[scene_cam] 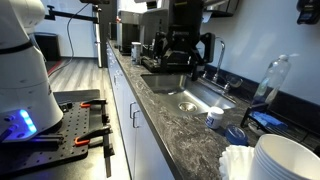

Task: Move the blue masking tape backwards

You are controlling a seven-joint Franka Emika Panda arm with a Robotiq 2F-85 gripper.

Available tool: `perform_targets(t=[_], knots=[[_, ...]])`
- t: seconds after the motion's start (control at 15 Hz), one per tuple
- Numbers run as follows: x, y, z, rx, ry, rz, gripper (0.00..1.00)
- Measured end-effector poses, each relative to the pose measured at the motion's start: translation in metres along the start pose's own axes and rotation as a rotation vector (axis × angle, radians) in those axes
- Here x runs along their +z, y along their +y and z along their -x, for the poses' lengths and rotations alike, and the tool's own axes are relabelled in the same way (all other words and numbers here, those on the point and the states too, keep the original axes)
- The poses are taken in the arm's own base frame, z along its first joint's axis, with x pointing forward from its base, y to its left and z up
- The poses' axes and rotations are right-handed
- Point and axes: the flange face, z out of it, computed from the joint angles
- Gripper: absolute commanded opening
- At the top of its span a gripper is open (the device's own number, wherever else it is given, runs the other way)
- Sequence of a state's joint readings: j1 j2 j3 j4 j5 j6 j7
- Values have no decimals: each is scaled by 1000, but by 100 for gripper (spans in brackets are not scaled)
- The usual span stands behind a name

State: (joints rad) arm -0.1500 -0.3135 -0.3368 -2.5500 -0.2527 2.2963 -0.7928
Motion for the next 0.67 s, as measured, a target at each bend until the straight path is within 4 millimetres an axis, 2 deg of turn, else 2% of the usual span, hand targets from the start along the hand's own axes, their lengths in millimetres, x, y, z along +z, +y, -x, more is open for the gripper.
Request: perform_targets(t=[0.67], knots=[[8, 4, -6, -28, 8, 13, 100]])
